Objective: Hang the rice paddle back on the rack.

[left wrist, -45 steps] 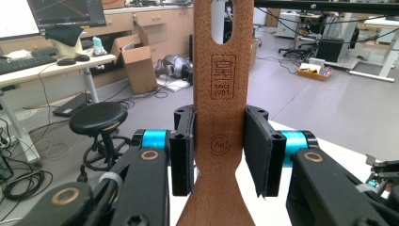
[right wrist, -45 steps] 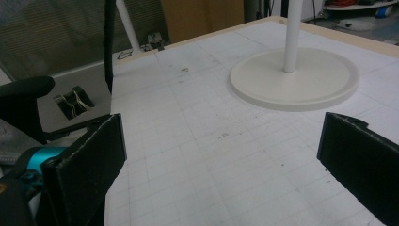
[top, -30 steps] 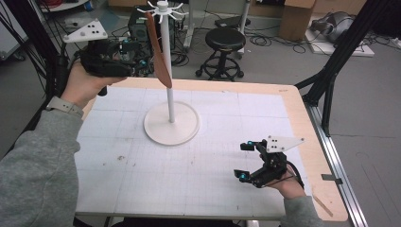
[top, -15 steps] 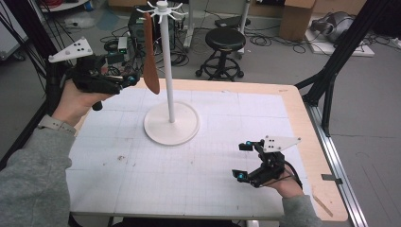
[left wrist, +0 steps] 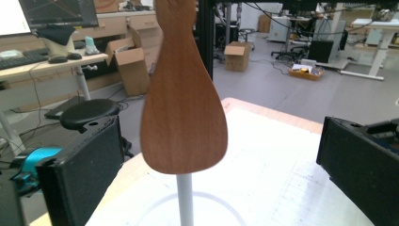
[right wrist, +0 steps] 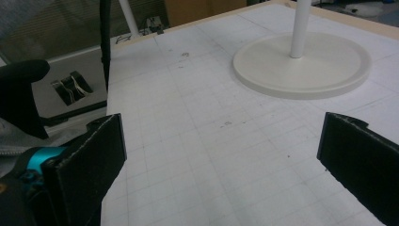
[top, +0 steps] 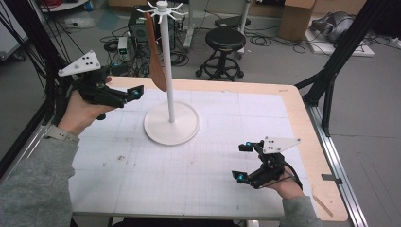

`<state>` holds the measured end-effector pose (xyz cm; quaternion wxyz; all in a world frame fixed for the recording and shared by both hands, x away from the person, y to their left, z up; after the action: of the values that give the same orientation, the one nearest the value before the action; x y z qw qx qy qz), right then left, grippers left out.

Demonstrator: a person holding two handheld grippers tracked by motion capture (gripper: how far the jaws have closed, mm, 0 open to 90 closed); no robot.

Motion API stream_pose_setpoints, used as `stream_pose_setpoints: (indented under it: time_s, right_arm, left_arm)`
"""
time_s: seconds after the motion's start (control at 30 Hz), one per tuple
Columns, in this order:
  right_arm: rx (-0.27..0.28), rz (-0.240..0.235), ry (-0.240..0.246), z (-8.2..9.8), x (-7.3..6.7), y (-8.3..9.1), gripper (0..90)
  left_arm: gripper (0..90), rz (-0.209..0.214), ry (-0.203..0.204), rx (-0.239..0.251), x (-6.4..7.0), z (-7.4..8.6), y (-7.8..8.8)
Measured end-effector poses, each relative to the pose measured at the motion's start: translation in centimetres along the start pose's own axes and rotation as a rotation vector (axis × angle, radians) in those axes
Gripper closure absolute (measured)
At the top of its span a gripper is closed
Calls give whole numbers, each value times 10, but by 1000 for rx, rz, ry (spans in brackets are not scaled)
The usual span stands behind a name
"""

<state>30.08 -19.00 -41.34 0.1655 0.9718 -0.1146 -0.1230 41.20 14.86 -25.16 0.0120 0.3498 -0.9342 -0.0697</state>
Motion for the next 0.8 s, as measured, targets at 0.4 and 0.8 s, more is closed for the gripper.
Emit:
stream_pose_setpoints:
  time_s: [0.4,0.8]
  right_arm:
    - [-17,13,-5,6,-3,1,6]
    - [-23,11,-4,7,-5,1,6]
  left_arm:
    - [17,-1,40,44,-4,11,17]
    - [17,-6,59,15,-5,33,22]
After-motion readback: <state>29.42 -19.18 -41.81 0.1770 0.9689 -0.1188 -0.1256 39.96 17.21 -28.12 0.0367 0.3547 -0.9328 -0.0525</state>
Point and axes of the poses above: each handheld gripper's, and its own axes: y roughly backward along the jaws, z roughly out of its underside, x roughly to its right, the point moved 8 cm from there along -y, roughly forward along the jaws, and after that the axes turned 5 degrees about -z, right-handed, at the moved point
